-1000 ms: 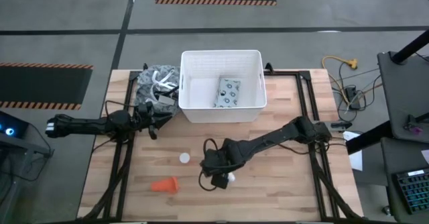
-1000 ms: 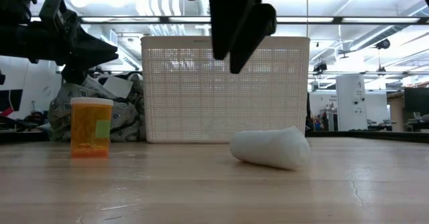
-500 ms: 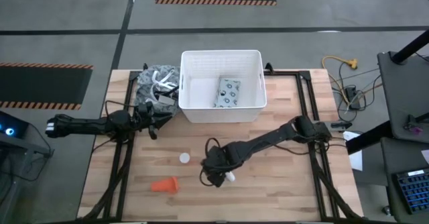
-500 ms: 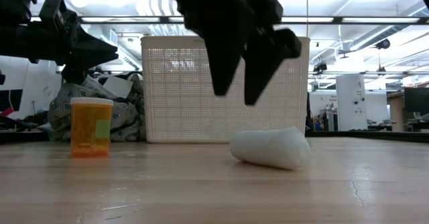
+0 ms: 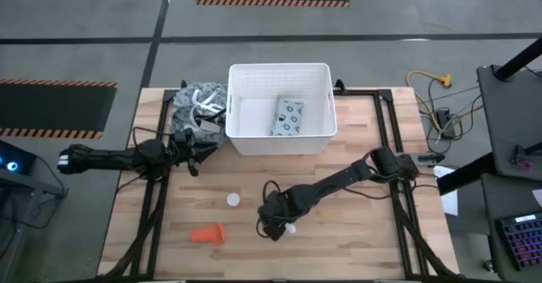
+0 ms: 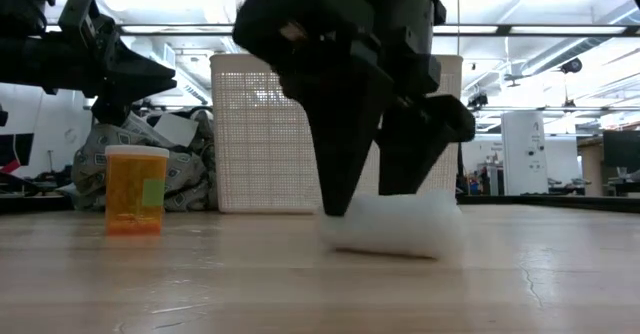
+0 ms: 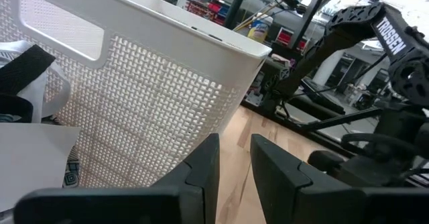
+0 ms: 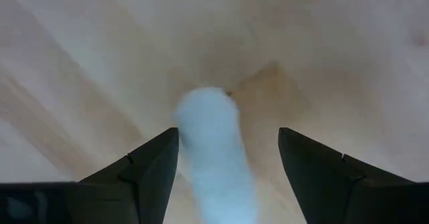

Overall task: Pick & place medical supplies in basket/bin
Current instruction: Put the white bandage into the white bin

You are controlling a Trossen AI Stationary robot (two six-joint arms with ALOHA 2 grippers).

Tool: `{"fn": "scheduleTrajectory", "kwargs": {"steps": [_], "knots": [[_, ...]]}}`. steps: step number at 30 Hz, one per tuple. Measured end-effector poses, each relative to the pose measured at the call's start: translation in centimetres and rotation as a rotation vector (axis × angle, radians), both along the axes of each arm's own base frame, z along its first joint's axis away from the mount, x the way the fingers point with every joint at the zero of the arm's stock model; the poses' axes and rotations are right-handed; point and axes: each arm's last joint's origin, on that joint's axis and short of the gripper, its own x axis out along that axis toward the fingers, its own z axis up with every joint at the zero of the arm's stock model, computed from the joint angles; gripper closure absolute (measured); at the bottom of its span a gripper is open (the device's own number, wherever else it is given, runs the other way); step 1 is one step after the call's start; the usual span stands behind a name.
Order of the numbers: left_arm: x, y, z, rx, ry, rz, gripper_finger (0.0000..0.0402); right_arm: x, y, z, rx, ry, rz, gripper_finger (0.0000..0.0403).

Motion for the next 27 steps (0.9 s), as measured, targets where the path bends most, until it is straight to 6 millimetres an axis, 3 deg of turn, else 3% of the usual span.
{"fn": "scheduleTrajectory", "kwargs": {"steps": [12, 24, 27], "knots": [[0.0, 0.0, 0.0, 0.000, 0.000, 0.000, 0.0333, -1.5, 0.0, -2.0, -0.047, 0.067, 0.030, 0.0208], [0.0, 0.0, 0.0, 0.000, 0.000, 0.000, 0.0333, -0.6, 0.3, -0.5, -0.026, 0.034, 0.088, 0.0366], [0.0, 0.0, 0.0, 0.000, 0.000, 0.000, 0.0333, -0.3, -0.1, 0.1, -0.038, 0.028, 0.108, 0.0384]]}}
